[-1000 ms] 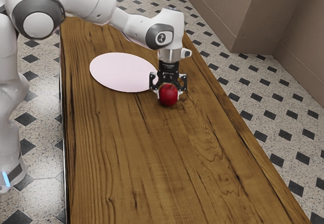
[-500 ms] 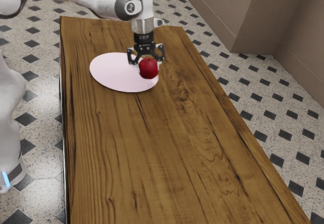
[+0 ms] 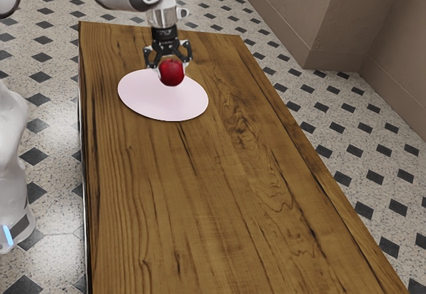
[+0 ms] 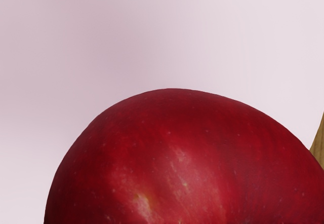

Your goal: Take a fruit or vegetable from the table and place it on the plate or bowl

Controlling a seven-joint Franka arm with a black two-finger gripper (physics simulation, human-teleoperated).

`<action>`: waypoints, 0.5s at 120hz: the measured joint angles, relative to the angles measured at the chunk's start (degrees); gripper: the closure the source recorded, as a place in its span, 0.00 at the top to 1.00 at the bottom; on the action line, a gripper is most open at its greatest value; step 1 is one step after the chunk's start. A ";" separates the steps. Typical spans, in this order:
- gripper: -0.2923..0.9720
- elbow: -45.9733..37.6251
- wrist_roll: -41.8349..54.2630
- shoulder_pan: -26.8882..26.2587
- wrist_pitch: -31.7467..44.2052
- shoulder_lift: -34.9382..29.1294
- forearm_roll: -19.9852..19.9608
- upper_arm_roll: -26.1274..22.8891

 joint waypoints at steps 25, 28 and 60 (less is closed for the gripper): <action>0.62 0.10 0.66 0.92 -0.19 0.12 -0.27 0.21; 0.63 0.12 0.77 0.93 -0.19 0.12 -0.35 0.21; 0.71 0.14 1.92 0.82 -0.09 0.29 -0.93 0.20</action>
